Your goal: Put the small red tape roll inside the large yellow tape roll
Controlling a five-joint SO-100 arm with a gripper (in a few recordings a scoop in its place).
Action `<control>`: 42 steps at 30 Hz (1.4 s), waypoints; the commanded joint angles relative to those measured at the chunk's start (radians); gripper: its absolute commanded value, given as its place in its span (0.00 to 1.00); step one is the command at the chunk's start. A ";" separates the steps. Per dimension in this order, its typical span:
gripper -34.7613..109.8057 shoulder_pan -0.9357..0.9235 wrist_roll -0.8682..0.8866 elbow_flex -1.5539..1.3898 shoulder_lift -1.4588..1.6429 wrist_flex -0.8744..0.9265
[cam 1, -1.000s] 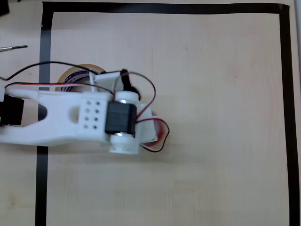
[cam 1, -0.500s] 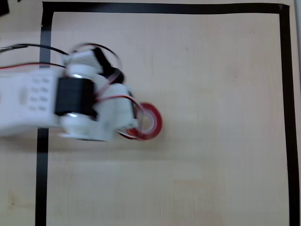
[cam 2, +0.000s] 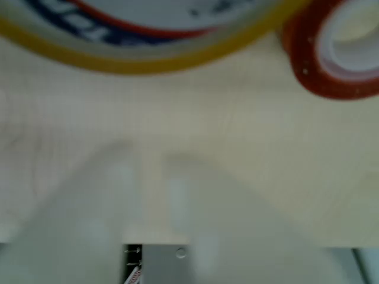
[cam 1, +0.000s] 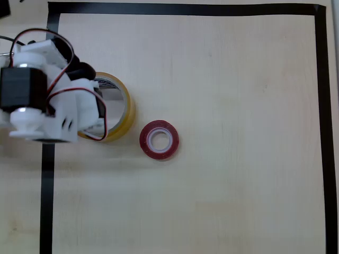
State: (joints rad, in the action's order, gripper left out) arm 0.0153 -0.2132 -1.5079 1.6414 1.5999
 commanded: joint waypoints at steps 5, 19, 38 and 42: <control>0.39 -0.081 -0.028 0.321 -0.241 0.025; 0.39 -0.104 -0.028 0.607 -0.598 0.075; 0.39 -0.100 -0.023 0.614 -0.721 0.057; 0.39 -0.091 -0.026 0.614 -0.726 0.057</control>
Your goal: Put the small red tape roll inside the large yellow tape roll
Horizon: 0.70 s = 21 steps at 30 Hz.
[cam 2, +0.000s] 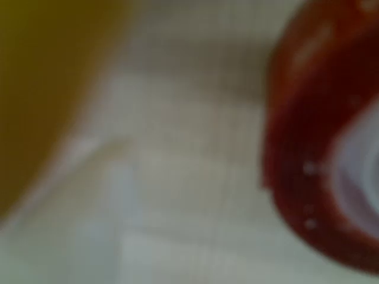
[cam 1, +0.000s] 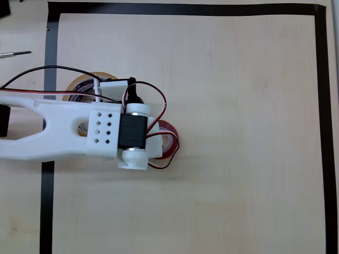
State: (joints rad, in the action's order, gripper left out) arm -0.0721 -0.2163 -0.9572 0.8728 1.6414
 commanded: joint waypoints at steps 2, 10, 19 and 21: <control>0.33 0.000 -0.023 0.061 0.041 0.015; 0.24 -0.003 -0.025 0.061 0.034 -0.008; 0.24 0.000 -0.028 0.095 0.083 -0.009; 0.24 0.006 -0.029 0.138 0.101 0.003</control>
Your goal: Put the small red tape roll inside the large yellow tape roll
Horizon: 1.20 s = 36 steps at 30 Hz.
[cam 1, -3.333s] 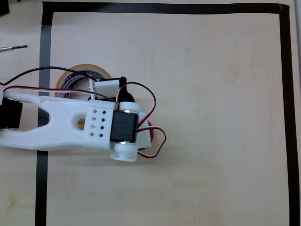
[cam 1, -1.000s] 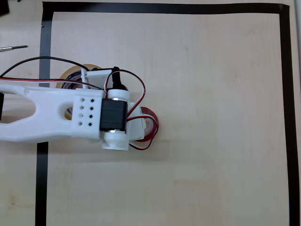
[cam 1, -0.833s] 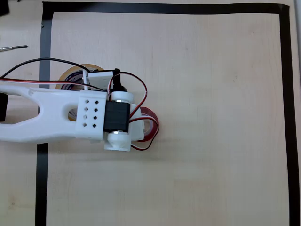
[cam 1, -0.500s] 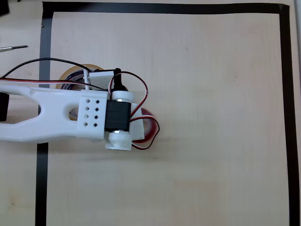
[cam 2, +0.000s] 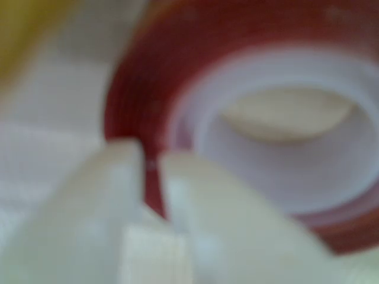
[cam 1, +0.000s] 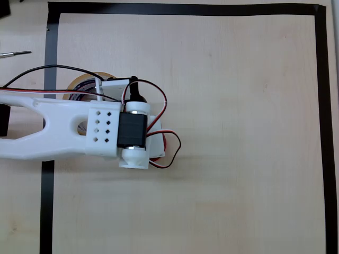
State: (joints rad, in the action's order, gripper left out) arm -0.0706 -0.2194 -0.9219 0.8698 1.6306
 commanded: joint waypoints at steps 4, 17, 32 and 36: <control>0.24 0.023 -0.026 0.318 0.074 0.126; 0.29 0.038 -0.026 0.426 -0.025 0.176; 0.38 0.048 -0.026 0.580 -0.190 0.176; 0.38 0.058 -0.026 0.615 -0.236 0.176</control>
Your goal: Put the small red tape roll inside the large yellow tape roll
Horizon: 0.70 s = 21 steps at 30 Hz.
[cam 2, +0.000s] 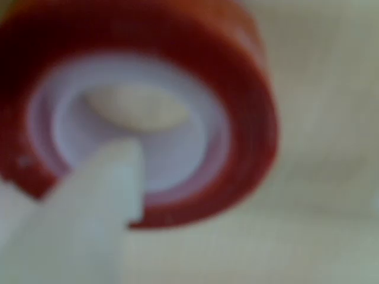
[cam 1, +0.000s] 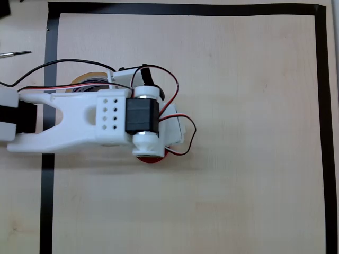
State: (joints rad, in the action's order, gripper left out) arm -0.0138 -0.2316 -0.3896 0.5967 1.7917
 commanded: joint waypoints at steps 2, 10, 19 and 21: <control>0.38 0.005 -0.014 0.107 0.011 0.015; 0.36 0.006 -0.023 0.196 -0.095 0.015; 0.24 -0.002 -0.040 0.207 -0.110 0.015; 0.25 -0.005 -0.043 0.207 -0.110 0.015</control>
State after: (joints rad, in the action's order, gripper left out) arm -0.0046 -0.2485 -0.1979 0.4648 1.8024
